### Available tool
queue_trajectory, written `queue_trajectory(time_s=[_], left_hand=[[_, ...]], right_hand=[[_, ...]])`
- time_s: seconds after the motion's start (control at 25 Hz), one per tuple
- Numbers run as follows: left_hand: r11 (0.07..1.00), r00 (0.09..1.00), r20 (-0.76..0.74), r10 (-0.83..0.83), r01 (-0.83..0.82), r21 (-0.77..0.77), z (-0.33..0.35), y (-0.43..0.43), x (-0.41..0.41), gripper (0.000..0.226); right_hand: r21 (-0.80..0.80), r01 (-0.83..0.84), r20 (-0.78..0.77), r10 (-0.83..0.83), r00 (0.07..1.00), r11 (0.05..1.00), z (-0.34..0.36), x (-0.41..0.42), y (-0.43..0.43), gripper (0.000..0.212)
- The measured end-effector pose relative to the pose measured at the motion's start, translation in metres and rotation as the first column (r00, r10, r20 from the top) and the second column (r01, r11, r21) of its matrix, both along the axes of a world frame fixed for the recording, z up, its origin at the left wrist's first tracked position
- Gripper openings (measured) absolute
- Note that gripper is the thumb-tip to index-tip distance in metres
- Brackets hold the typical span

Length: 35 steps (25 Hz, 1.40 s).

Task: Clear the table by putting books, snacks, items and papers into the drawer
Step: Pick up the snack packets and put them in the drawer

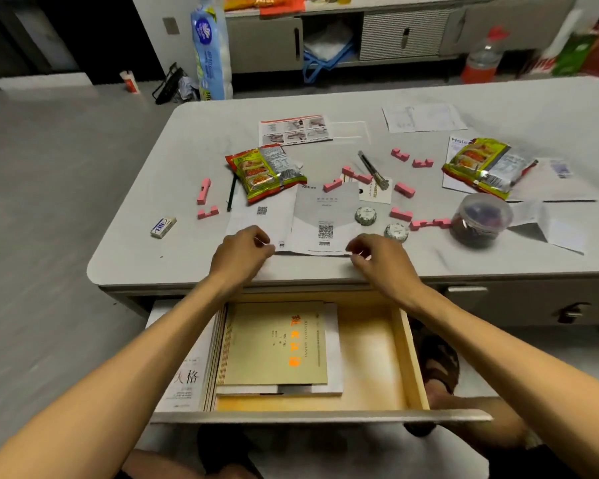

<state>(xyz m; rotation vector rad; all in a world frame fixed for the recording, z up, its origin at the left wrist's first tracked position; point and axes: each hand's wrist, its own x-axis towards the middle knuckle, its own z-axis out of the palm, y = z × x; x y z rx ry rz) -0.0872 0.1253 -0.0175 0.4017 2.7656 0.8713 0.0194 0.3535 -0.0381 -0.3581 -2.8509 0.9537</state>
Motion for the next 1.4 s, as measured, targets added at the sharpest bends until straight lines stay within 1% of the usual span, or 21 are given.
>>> queue_trajectory(time_s=[0.08,0.12,0.2,0.28,0.32,0.36,0.4,0.48,0.56,0.6,0.68,0.8,0.92,0.96,1.04,1.12,1.2,1.24,1.32,1.36,1.4], left_hand=[[1.0,1.0,-0.018,0.019,-0.019,0.012,0.001,0.022,-0.017,0.038],[1.0,1.0,0.001,0.012,-0.012,-0.001,-0.002,0.029,-0.025,0.045],[0.995,0.998,0.067,-0.018,0.024,-0.093,-0.011,0.036,-0.038,0.056],[0.987,0.999,0.042,0.007,0.0,-0.163,-0.019,0.042,-0.052,0.058],[0.989,0.999,-0.001,0.048,-0.048,-0.141,-0.018,0.045,-0.061,0.055],[0.991,0.993,-0.035,0.112,-0.114,-0.075,-0.016,0.048,-0.072,0.05],[0.978,0.978,-0.02,0.208,-0.208,0.016,-0.013,0.052,-0.087,0.049],[0.887,0.905,0.129,0.405,-0.423,0.184,-0.005,0.061,-0.122,0.062],[0.774,0.801,0.284,0.527,-0.59,0.23,-0.006,0.071,-0.152,0.082],[0.735,0.765,0.318,0.56,-0.636,0.236,-0.008,0.077,-0.164,0.085],[0.695,0.728,0.346,0.592,-0.678,0.238,-0.015,0.083,-0.182,0.083],[0.672,0.728,0.424,0.539,-0.675,0.305,-0.028,0.079,-0.201,0.081],[0.636,0.757,0.495,0.427,-0.641,0.431,-0.025,0.08,-0.201,0.053],[0.618,0.766,0.511,0.391,-0.63,0.471,-0.021,0.083,-0.2,0.045],[0.565,0.769,0.543,0.337,-0.627,0.537,-0.011,0.089,-0.196,0.034],[0.522,0.779,0.549,0.304,-0.618,0.588,0.0,0.094,-0.186,0.028],[0.532,0.808,0.529,0.26,-0.577,0.62,0.007,0.096,-0.174,0.033],[0.545,0.825,0.519,0.223,-0.547,0.636,0.011,0.101,-0.166,0.033],[0.552,0.829,0.544,0.126,-0.514,0.656,0.017,0.118,-0.146,0.032],[0.549,0.815,0.577,0.059,-0.509,0.663,0.019,0.129,-0.135,0.031],[0.559,0.797,0.604,0.008,-0.504,0.658,0.02,0.139,-0.126,0.031]], right_hand=[[0.127,0.038,0.013,-0.04,0.999,0.991,-0.005,-0.013,0.023,0.032],[0.144,0.038,0.051,-0.045,0.998,0.989,-0.011,-0.019,0.033,0.032],[0.076,0.06,0.092,-0.067,0.993,0.995,-0.02,-0.03,0.042,0.026],[0.002,0.119,0.034,-0.119,0.992,0.993,-0.021,-0.05,0.048,0.024],[-0.019,0.129,0.002,-0.129,0.992,0.991,-0.018,-0.06,0.05,0.025],[-0.024,0.129,-0.028,-0.13,0.991,0.991,-0.014,-0.071,0.053,0.027],[-0.019,0.133,-0.039,-0.134,0.99,0.991,-0.012,-0.082,0.058,0.03],[0.053,0.133,-0.041,-0.131,0.991,0.99,-0.01,-0.103,0.07,0.04],[0.171,0.03,-0.006,-0.029,1.0,0.985,-0.011,-0.121,0.072,0.047],[0.223,-0.058,0.014,0.056,0.998,0.973,-0.012,-0.133,0.067,0.05],[0.263,-0.22,0.074,0.208,0.975,0.939,-0.015,-0.161,0.049,0.059],[0.282,-0.341,0.208,0.29,0.934,0.897,-0.028,-0.194,0.022,0.063],[0.383,-0.367,0.225,0.3,0.927,0.848,-0.043,-0.201,0.016,0.059],[0.372,-0.371,0.214,0.31,0.926,0.851,-0.043,-0.199,0.017,0.058],[0.28,-0.361,0.17,0.324,0.931,0.889,-0.038,-0.195,0.022,0.052],[0.178,-0.3,0.074,0.292,0.954,0.937,-0.024,-0.186,0.032,0.042],[0.139,-0.179,-0.021,0.183,0.983,0.974,-0.003,-0.176,0.052,0.036],[0.117,-0.094,-0.026,0.097,0.995,0.989,0.005,-0.172,0.072,0.037],[0.092,0.176,0.036,-0.18,0.983,0.98,0.02,-0.164,0.135,0.049],[0.111,0.334,0.092,-0.345,0.934,0.936,0.024,-0.157,0.174,0.06],[0.156,0.476,0.147,-0.497,0.855,0.866,0.029,-0.148,0.207,0.071]])
